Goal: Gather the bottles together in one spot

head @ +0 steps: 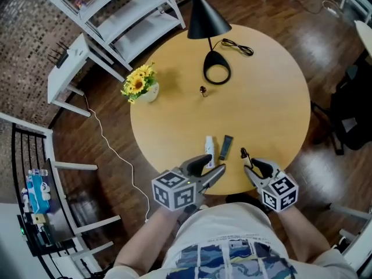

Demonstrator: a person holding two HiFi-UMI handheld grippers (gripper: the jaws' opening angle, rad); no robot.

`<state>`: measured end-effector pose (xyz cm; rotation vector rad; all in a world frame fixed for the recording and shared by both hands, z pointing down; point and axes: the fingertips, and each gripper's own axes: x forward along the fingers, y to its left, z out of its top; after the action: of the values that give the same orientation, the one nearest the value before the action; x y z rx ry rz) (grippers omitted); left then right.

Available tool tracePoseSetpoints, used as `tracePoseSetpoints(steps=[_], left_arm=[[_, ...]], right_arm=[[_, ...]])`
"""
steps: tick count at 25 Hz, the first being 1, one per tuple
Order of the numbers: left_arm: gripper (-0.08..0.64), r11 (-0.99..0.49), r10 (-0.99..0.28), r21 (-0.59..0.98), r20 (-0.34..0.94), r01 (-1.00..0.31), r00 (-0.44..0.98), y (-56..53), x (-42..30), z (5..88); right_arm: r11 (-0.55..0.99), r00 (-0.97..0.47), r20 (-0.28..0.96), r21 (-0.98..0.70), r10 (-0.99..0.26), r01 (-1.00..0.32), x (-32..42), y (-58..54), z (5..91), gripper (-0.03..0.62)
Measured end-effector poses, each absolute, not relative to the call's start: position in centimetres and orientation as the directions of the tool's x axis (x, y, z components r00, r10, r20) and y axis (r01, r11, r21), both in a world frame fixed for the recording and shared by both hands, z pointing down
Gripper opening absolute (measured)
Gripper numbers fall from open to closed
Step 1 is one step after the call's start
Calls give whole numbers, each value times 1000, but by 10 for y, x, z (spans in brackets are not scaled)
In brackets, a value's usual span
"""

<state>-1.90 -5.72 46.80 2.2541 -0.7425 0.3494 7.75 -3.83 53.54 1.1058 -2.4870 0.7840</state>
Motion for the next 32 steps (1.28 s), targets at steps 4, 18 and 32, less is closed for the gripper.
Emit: tracePoseSetpoints(steps=[4,18,32], left_arm=[[235,-595,-314,646,361,-478,878,-72,35,447],[72,-682,-201,585,427,-439,882,-86,88,444],[71,-671,-574,91,564,-736,593,-240,49,489]], right_arm=[[649,-682,363,-229,-635,-726,81,-39,480,149],[692,-685,303,-104,-663,-715,92,-46,462,140],[522,-519,432,-123,-738,-844,185,-53,517,232]])
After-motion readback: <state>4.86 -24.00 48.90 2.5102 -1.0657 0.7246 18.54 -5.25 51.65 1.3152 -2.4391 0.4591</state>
